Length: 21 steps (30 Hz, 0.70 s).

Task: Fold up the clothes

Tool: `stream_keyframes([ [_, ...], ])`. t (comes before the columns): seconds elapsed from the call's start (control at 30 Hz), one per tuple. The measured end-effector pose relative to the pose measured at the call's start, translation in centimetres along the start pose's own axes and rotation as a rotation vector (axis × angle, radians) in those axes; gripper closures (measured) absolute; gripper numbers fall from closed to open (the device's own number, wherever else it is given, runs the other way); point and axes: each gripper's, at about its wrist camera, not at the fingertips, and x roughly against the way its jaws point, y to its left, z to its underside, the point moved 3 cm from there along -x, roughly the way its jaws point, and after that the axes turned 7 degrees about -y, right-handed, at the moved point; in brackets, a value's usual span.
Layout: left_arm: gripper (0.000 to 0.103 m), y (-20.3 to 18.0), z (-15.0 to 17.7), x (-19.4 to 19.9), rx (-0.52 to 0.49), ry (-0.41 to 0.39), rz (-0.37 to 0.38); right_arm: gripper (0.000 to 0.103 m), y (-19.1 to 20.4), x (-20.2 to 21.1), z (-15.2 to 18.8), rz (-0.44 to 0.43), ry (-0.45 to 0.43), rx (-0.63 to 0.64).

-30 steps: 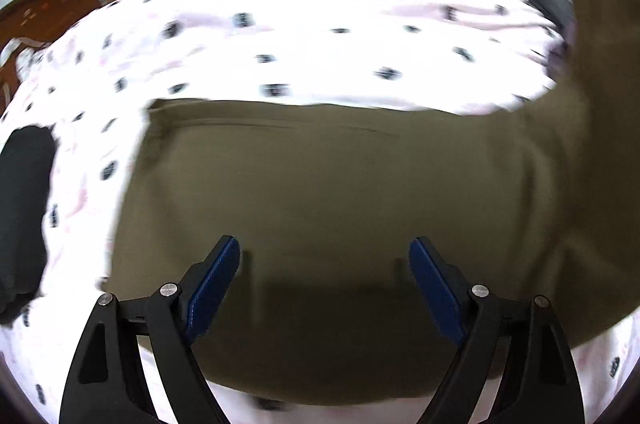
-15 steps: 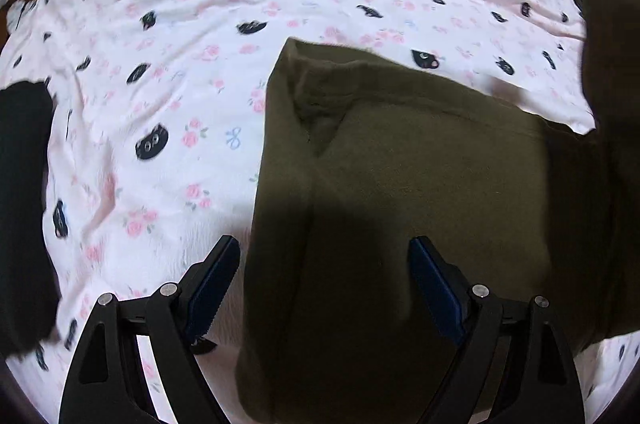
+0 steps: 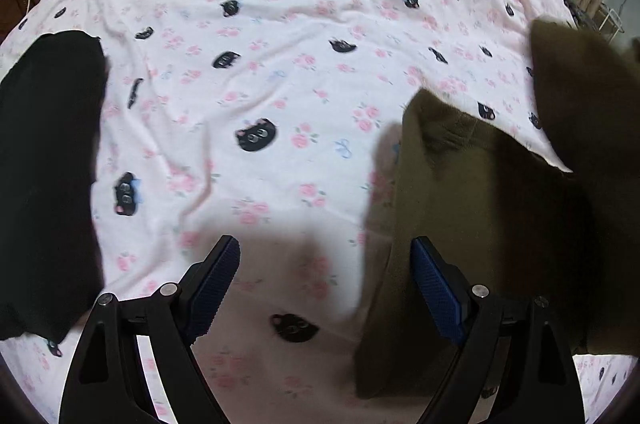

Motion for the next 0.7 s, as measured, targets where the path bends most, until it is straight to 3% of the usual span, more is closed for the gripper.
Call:
stream_keyframes([
  [0.37,0.019,6.0,-1.0,2.5,0.101,-0.049,-0.033,0.081,2.5,-9.8,2.1,0.126,0.196,0.048],
  [0.43,0.019,6.9,-1.1,2.9,0.111,-0.059,-0.038,0.069,3.2,-10.8,2.3,0.147,0.224,0.058],
  [0.5,0.019,7.6,-1.5,3.3,0.123,-0.069,-0.042,0.038,4.6,-11.6,2.4,0.149,0.240,0.079],
  [0.57,0.019,8.0,-1.9,3.7,0.129,-0.082,-0.048,0.023,6.2,-11.9,2.4,0.146,0.239,0.104],
  [0.7,0.019,8.5,-3.4,4.6,0.133,-0.105,-0.046,0.022,8.6,-11.6,2.3,0.141,0.216,0.123],
])
